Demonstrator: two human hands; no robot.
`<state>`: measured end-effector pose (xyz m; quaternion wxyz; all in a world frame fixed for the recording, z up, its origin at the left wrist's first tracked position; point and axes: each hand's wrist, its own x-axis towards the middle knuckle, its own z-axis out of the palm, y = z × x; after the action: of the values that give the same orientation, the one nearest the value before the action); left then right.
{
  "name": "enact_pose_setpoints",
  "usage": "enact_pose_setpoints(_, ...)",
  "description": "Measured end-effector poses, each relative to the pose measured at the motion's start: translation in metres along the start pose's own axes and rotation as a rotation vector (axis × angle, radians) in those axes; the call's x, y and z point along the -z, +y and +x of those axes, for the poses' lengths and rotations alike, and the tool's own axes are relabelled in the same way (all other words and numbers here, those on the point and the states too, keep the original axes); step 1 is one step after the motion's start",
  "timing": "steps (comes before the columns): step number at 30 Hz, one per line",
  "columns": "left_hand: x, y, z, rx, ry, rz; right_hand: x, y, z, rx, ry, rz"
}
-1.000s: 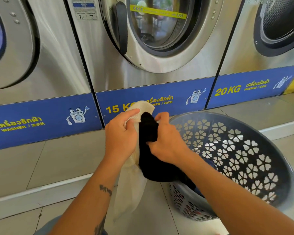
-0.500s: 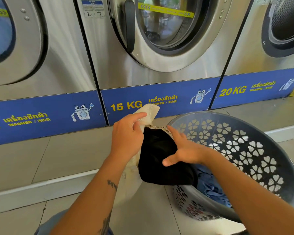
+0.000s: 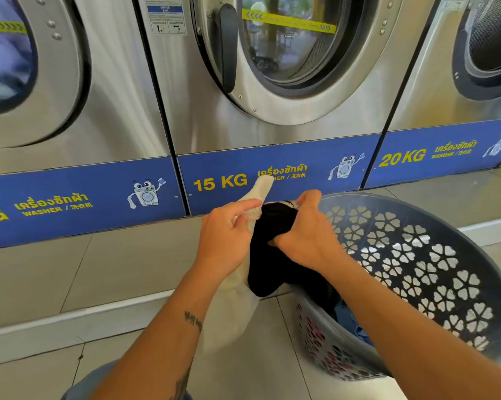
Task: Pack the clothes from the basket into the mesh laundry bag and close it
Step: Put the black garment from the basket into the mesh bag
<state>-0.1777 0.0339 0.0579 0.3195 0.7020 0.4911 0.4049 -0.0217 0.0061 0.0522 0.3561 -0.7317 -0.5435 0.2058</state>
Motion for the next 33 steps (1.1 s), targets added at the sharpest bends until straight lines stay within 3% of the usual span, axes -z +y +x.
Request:
enact_pose_setpoints(4, -0.002, 0.005, -0.001, 0.051, -0.011, -0.205, -0.013, 0.005, -0.003, 0.045, 0.078, 0.001)
enact_pose_setpoints(5, -0.002, 0.006, -0.001, 0.063, -0.005, -0.254, -0.017, 0.009, -0.006, 0.1, 0.018, -0.027)
enact_pose_setpoints(8, 0.0, 0.005, 0.0, 0.107, 0.039, -0.298, -0.021, 0.019, -0.008, 0.322, -0.373, -0.228)
enact_pose_setpoints(10, 0.002, 0.0, 0.002, 0.13, 0.057, -0.288, -0.017, 0.019, -0.008, 0.305, -0.5, -0.286)
enact_pose_setpoints(13, 0.002, -0.006, 0.001, 0.129, 0.039, -0.275, -0.009, 0.024, -0.006, 0.181, -0.417, -0.19)
enact_pose_setpoints(18, 0.004, -0.005, 0.0, 0.142, 0.064, -0.25, 0.001, 0.041, -0.006, 0.003, -0.556, -0.282)
enact_pose_setpoints(23, 0.005, -0.003, -0.001, 0.17, 0.105, -0.185, -0.002, 0.037, -0.003, 0.027, -0.343, -0.247)
enact_pose_setpoints(27, 0.0, -0.002, -0.002, 0.127, 0.053, -0.15, -0.005, 0.019, -0.004, -0.048, -0.093, 0.018)
enact_pose_setpoints(28, -0.001, -0.002, -0.002, 0.107, 0.044, -0.147, -0.007, 0.014, -0.005, -0.054, -0.124, 0.085)
enact_pose_setpoints(31, -0.003, -0.001, -0.002, 0.08, 0.06, -0.175, -0.006, 0.005, -0.007, 0.002, -0.427, 0.161)
enact_pose_setpoints(33, -0.001, -0.001, -0.002, 0.085, 0.091, -0.195, 0.0, 0.004, -0.004, 0.073, -0.429, 0.066)
